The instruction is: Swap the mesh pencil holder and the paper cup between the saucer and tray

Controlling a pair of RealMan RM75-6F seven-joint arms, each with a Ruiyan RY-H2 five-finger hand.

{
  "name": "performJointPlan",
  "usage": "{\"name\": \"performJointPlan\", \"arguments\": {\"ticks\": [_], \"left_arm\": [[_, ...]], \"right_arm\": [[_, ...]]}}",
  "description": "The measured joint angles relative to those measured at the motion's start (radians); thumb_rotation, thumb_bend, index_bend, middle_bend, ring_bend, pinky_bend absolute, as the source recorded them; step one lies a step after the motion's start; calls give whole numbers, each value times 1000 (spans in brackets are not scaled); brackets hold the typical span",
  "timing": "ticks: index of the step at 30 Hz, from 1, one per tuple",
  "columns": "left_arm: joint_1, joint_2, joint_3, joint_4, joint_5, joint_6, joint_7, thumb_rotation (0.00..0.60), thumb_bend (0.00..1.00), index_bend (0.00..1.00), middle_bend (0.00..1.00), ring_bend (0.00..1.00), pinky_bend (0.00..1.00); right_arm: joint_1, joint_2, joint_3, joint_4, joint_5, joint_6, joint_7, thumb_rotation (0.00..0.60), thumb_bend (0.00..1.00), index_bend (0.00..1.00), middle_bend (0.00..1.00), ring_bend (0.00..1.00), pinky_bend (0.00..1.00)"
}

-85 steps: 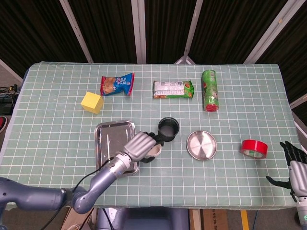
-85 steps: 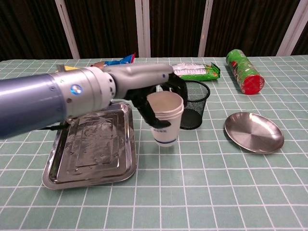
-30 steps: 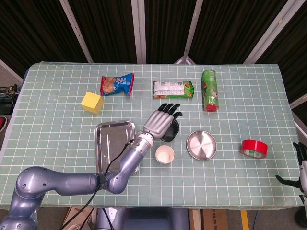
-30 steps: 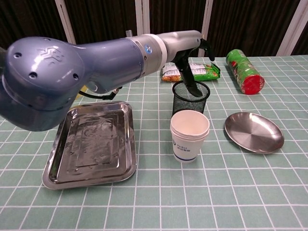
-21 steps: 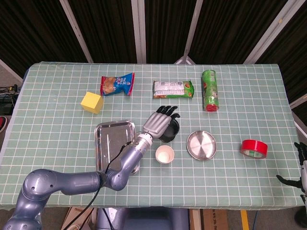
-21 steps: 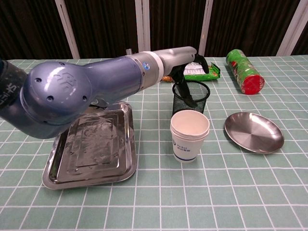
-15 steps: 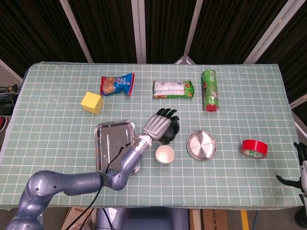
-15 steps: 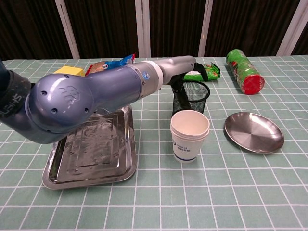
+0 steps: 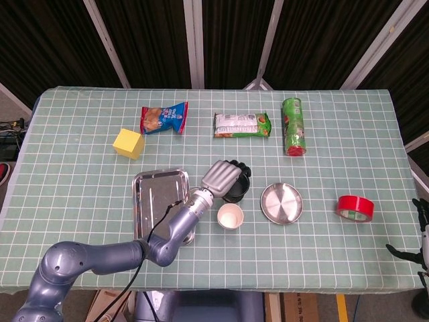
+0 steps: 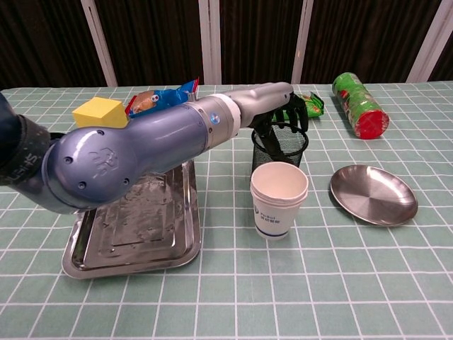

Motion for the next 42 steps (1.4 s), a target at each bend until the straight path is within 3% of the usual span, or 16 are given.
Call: {"name": "performJointPlan", "arguments": {"ticks": [6, 12, 18, 22, 26, 32, 42], "left_arm": [[13, 17, -8, -13, 12, 45, 13, 600, 488, 428, 438, 353, 498], [43, 89, -23, -108, 45, 95, 6, 600, 469, 429, 420, 347, 480], [133, 279, 11, -364, 82, 139, 18, 600, 406, 415, 349, 291, 443], [239, 477, 72, -597, 111, 160, -3, 600, 392, 409, 343, 289, 442], [346, 639, 136, -729, 171, 168, -94, 600, 393, 403, 341, 289, 441], [441, 709, 210, -726, 307, 165, -271, 600, 392, 403, 337, 289, 449], [483, 655, 276, -549, 464, 131, -447, 600, 359, 397, 296, 275, 436]], "right_arm": [[1, 4, 0, 3, -11, -9, 23, 600, 0, 0, 0, 13, 0], [2, 3, 2, 12, -10, -16, 36, 600, 0, 0, 0, 13, 0], [1, 5, 0, 10, -17, -19, 38, 600, 0, 0, 0, 13, 0], [1, 5, -6, 3, -25, -21, 30, 600, 0, 0, 0, 13, 0], [0, 3, -8, -5, -32, -16, 21, 600, 0, 0, 0, 13, 0], [-2, 0, -10, -12, -33, -7, 5, 600, 0, 0, 0, 13, 0], [-3, 1, -11, -11, -38, -8, 8, 600, 0, 0, 0, 13, 0]]}}
